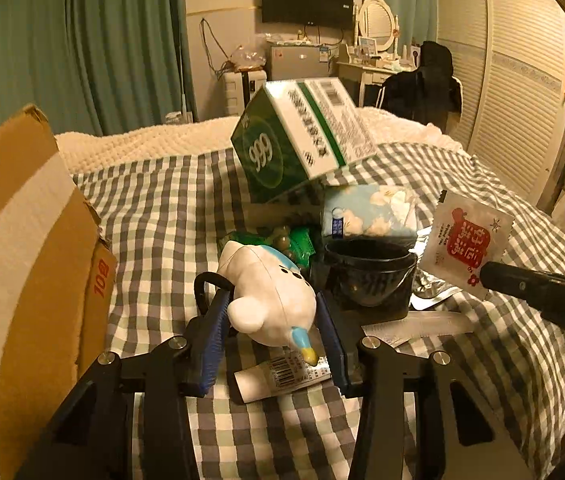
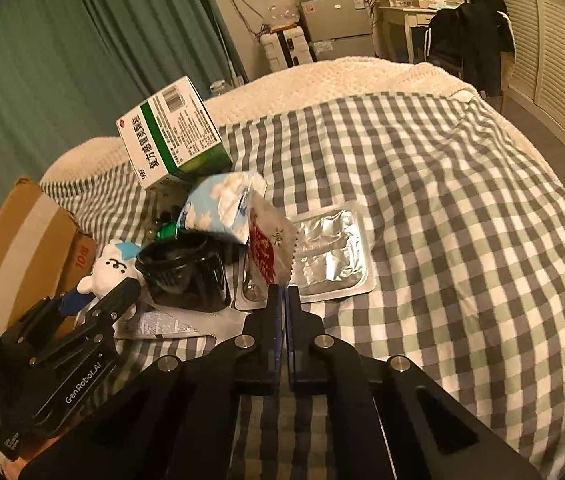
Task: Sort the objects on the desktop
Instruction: 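Grasp the white plush toy with the left tool while the right grasps the red-printed sachet, then lift and carry the plush toy and sachet with both tools over the cardboard box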
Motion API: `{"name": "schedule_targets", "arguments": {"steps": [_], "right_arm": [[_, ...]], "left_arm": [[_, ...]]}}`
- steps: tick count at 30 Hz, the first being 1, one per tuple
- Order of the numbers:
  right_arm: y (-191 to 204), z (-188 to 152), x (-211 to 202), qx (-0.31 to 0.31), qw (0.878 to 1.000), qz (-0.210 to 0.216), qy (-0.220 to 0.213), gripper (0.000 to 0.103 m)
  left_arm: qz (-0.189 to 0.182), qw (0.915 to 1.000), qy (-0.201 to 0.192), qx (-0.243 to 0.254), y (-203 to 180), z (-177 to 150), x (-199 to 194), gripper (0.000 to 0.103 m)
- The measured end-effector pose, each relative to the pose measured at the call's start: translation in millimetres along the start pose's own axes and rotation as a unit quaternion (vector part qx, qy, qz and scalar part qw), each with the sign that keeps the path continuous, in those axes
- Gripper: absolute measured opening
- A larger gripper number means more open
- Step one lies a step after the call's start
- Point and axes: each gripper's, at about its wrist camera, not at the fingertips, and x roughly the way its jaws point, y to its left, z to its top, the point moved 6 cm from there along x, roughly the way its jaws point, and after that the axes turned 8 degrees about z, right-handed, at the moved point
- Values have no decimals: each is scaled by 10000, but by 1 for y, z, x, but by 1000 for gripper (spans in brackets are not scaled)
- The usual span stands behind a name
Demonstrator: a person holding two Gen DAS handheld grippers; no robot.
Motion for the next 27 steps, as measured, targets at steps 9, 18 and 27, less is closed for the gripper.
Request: {"name": "schedule_targets", "arguments": {"steps": [9,18,27], "right_arm": [[2,10,-22,93,9992,47,-376,1],[14,17,-48,-68,9974,132,-712,1],[34,25,-82,-254,9935,204,-1087,1]], "left_arm": [[-59,9994,-336,-58,3,13,-29,44],[-98,9980,-616,-74,3,24,-65,44],[-118,9951,-982,-41,7,40,-115,44]]}}
